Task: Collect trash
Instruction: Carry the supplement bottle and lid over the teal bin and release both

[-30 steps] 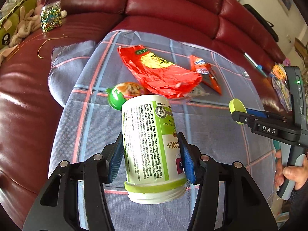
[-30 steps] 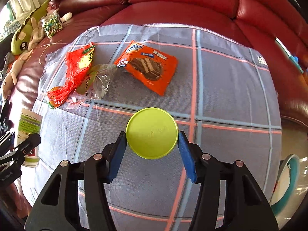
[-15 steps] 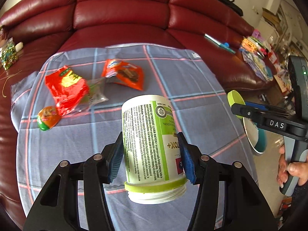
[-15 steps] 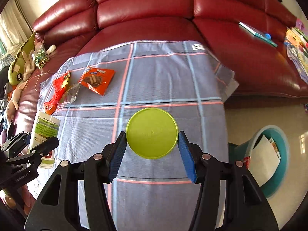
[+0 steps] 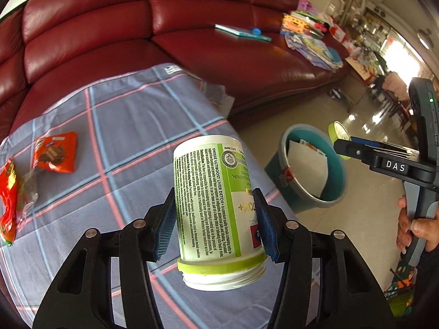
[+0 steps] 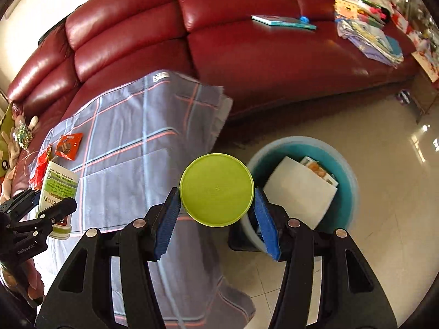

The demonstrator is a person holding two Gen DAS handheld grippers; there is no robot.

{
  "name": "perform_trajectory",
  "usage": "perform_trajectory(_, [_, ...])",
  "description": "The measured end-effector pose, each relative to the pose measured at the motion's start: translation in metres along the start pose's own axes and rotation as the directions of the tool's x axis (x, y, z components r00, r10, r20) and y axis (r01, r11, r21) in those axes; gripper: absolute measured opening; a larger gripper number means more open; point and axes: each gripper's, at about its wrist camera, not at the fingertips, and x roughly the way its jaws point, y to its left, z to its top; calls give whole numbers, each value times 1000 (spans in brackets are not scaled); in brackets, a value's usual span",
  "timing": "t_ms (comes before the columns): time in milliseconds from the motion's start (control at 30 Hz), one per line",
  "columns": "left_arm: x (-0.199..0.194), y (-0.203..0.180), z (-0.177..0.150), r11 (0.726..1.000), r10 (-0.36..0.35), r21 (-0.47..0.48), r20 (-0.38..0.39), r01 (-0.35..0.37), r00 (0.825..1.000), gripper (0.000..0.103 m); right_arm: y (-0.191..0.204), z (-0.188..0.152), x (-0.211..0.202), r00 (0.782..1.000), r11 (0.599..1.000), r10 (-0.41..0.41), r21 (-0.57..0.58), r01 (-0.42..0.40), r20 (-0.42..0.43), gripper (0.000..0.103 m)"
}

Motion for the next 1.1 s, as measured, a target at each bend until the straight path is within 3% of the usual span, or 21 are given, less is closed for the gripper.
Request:
perform_trajectory(233, [44,-70,21,992,-67,106,-57,72,996,55,-79,-15,7,999,993,-24,111,28,-40,52])
perform_trajectory(600, [105,-142,37,969,-99,211,-143,128,985,55,-125,-27,45,991,983,29,184,-4,-133,53])
perform_trajectory(700, [116,-152,40,967,-102,216,-158,135,982,55,-133,-27,50,989,979,35,205,-5,-141,66])
perform_trajectory(1100, [149,-183,45,956,-116,242,-212,167,970,55,-164,-24,42,993,962,-42,265,70,-110,83])
